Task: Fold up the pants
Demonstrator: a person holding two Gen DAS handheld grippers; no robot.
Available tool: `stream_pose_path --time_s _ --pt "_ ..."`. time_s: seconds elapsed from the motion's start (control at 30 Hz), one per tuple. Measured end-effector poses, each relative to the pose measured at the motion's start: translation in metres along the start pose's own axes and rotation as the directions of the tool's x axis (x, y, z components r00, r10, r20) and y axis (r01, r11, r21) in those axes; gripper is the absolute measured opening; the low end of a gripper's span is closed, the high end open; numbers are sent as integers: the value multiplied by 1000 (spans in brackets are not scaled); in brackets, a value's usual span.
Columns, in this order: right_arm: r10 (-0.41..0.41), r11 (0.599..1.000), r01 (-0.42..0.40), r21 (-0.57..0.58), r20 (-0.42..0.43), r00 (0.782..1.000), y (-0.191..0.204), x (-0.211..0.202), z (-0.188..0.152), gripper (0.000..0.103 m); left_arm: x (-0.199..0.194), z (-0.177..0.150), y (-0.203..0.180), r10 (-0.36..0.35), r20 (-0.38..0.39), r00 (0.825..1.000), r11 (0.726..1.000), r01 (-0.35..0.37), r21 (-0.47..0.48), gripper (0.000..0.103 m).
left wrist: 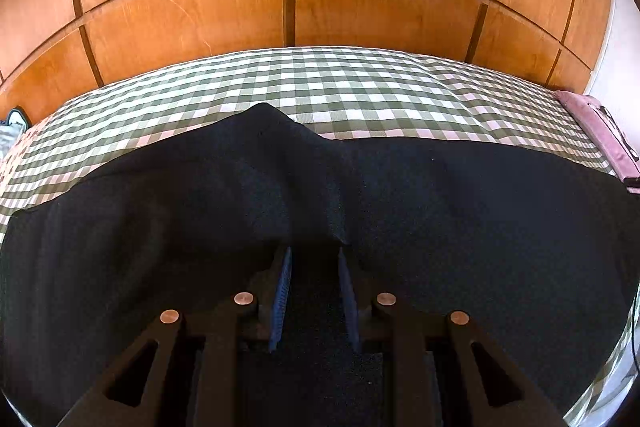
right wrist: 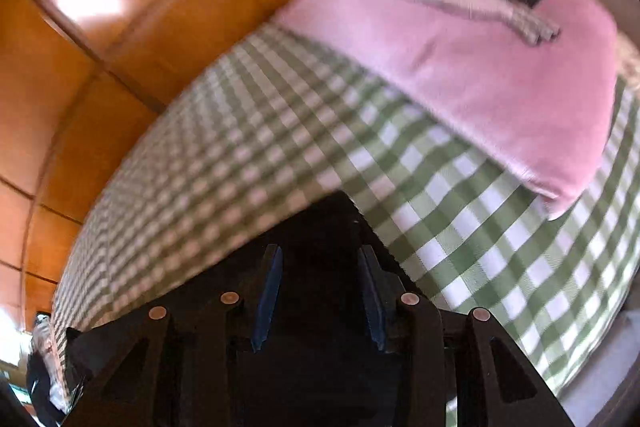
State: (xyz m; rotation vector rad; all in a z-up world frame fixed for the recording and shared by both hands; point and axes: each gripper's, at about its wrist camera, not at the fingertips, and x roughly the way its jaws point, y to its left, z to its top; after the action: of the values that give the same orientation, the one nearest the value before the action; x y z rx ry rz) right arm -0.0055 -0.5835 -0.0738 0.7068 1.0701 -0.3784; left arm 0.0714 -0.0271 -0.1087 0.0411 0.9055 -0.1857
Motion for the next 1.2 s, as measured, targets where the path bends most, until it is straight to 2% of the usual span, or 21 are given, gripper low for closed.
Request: stream_pose_path --time_s 0.03,0.1,0.2,0.27,0.4,0.47,0.53,0.67,0.8,0.93,1.03,1.07,1.1,1.2 --pt "4 1000 -5 -4 -7 1000 -1 4 1 16 0 0 0 0 1 1000 1000 0 1 24" --pt "13 999 -12 -35 25 1000 1 0 1 10 0 -1 -1 1 4 1000 1000 -1 3 24" --pt "50 997 -42 -62 129 990 4 -18 5 9 1 -2 0 1 8 1000 1000 -1 0 24" --pt "45 996 -33 -77 161 986 5 -19 6 8 1 -3 0 1 15 1000 1000 -1 -5 24" --pt "-39 991 50 -125 90 995 9 17 8 9 0 -5 -1 6 23 1000 1000 -6 -5 24" --pt "-32 993 43 -107 102 994 6 17 6 10 -1 -5 0 3 22 1000 1000 -3 -7 24" --pt "-15 998 22 -67 99 995 0 6 5 18 -1 -5 2 -5 23 1000 1000 6 -11 24" --pt "-20 999 24 -26 147 989 -14 -33 -5 19 -1 -5 6 -24 25 999 999 24 -24 24" --pt "70 994 -85 73 190 979 -38 -66 -30 20 -2 -3 4 -21 14 1000 1000 21 -18 24" --pt "69 986 -95 141 181 981 -56 -69 -57 21 -7 3 3 -31 -14 999 1000 31 -6 24" --pt "55 981 -83 175 161 986 -60 -55 -64 23 -18 3 2 -43 -1 999 999 43 -9 24" --pt "71 977 -102 186 164 984 -62 -53 -65 20 -22 1 0 -34 2 999 999 34 -3 24" --pt "58 976 -92 196 169 984 -64 -52 -65 12 -24 -1 -2 -31 -1 1000 1000 31 0 24" --pt "-104 975 75 208 134 986 -73 -46 -68 7 -31 -11 -8 -18 -4 1000 1000 18 22 24"
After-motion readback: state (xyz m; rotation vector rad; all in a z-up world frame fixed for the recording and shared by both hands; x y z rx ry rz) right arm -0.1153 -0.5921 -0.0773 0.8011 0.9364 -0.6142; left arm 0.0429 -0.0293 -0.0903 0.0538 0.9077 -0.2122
